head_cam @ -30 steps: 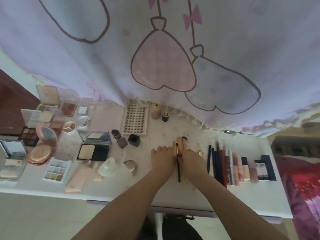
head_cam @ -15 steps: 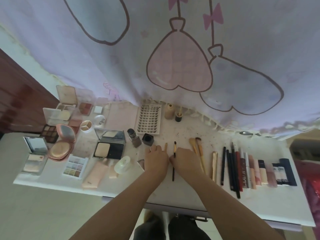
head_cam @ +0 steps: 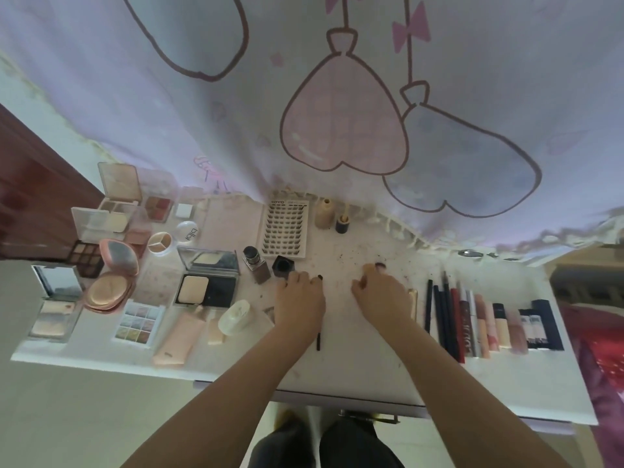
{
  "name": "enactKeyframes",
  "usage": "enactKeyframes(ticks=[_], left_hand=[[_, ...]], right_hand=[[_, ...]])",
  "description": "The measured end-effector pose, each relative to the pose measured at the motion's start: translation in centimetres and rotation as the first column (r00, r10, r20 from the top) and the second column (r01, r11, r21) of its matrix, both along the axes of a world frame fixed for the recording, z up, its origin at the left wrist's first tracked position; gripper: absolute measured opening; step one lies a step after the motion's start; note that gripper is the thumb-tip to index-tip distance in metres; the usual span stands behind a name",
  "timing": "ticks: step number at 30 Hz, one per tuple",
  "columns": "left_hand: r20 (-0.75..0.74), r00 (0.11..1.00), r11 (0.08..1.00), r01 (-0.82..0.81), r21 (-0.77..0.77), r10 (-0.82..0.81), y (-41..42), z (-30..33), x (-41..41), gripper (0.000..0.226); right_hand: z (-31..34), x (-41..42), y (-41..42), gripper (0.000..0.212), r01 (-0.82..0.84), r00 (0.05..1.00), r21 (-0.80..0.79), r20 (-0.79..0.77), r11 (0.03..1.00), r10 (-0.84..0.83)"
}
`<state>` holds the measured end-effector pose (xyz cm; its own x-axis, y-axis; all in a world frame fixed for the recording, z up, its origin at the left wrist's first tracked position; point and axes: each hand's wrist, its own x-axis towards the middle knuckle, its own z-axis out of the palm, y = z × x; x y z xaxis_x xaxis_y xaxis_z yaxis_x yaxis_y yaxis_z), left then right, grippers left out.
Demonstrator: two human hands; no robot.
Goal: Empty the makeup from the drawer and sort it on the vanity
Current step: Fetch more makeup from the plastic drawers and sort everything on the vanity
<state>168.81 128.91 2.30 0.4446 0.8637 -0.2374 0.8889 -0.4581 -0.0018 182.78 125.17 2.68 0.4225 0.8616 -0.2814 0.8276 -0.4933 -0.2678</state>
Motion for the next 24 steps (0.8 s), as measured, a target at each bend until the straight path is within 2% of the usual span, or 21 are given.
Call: enactKeyframes(ticks=[3,6,10,15,24], left_hand=[[0.195,0.981,0.998,0.030,-0.063,-0.017,-1.1,0.2,4.2,0.026],[0.171,0.985,0.988,0.044,-0.149,-0.018,-1.9,-0.6,8.5,0.024],[0.035,0.999,0.981,-0.023,-0.192,0.031,-0.7,-1.9,10.5,0.028],[-0.060,0.998,0.981,-0.039,-0.192,0.028,-0.1,-2.2,8.6,0.032],[-0.039,0.999,0.999,-0.004,-0.032,0.003,-0.2,-2.3,1.8,0.031]], right_hand=[[0.7,4.4,-0.6,0.036,0.089,0.994,-0.148,0.073,0.985,-0.079],[0.1,5.3,-0.6,0.023,0.040,0.994,-0.301,0.108,0.953,-0.008],[-0.6,5.5,-0.4,0.017,0.009,0.998,-0.270,0.056,0.963,0.006],[-0.6,4.7,0.2,0.019,-0.064,0.997,-0.281,-0.048,0.958,0.052],[-0.8,-0.7,0.6,0.027,-0.113,0.987,-0.188,-0.133,0.976,0.088]])
